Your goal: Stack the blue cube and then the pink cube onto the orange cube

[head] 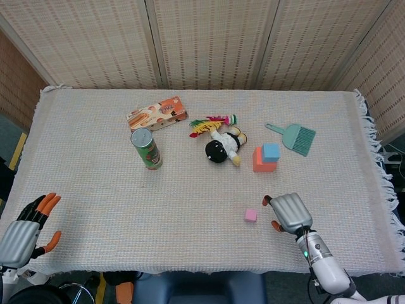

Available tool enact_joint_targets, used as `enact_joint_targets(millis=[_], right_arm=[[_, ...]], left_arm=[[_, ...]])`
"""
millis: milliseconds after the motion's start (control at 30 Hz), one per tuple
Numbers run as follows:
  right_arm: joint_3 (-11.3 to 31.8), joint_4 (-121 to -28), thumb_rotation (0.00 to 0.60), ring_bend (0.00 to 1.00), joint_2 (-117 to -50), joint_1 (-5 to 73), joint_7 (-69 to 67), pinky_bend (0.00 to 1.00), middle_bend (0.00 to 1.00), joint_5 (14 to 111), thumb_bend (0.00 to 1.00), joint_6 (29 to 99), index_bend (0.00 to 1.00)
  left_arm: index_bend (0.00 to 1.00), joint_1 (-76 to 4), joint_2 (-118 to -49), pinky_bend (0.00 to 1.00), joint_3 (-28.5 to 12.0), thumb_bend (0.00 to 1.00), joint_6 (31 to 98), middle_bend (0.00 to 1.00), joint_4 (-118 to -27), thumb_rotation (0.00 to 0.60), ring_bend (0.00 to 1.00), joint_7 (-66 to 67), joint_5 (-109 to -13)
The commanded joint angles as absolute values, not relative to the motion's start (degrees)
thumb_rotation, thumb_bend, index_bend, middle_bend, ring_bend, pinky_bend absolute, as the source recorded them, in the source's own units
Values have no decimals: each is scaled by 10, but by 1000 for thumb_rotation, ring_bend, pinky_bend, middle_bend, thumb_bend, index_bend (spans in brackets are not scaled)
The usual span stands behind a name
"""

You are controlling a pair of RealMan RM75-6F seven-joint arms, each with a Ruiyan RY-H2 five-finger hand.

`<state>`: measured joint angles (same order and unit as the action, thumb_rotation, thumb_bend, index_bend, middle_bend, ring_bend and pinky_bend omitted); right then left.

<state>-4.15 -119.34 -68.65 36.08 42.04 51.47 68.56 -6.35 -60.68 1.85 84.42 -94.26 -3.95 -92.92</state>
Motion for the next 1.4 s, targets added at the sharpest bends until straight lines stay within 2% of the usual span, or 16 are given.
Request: enact_joint_targets(millis=[33, 467, 800, 1400], right_arm=[[-47, -1152, 600, 910, -737, 350, 425, 1000, 815, 508, 183, 675, 381], [-21, -1110, 600, 916, -804, 335, 396, 1000, 818, 509, 183, 687, 381], [-7, -1076, 600, 919, -841, 306, 377, 1000, 819, 505, 182, 723, 401], [17, -1051, 600, 919, -874, 288, 350, 1000, 819, 513, 180, 725, 392]], left_arm=[[0, -62, -605, 125, 20, 422, 845, 0, -942, 600, 0, -43, -930], [0, -61, -600, 126, 22, 423, 849, 0, -941, 600, 0, -54, -934], [8, -63, -596, 126, 23, 422, 846, 0, -938, 600, 0, -66, -936], [42, -63, -586, 131, 27, 434, 848, 0, -940, 600, 21, -88, -944]])
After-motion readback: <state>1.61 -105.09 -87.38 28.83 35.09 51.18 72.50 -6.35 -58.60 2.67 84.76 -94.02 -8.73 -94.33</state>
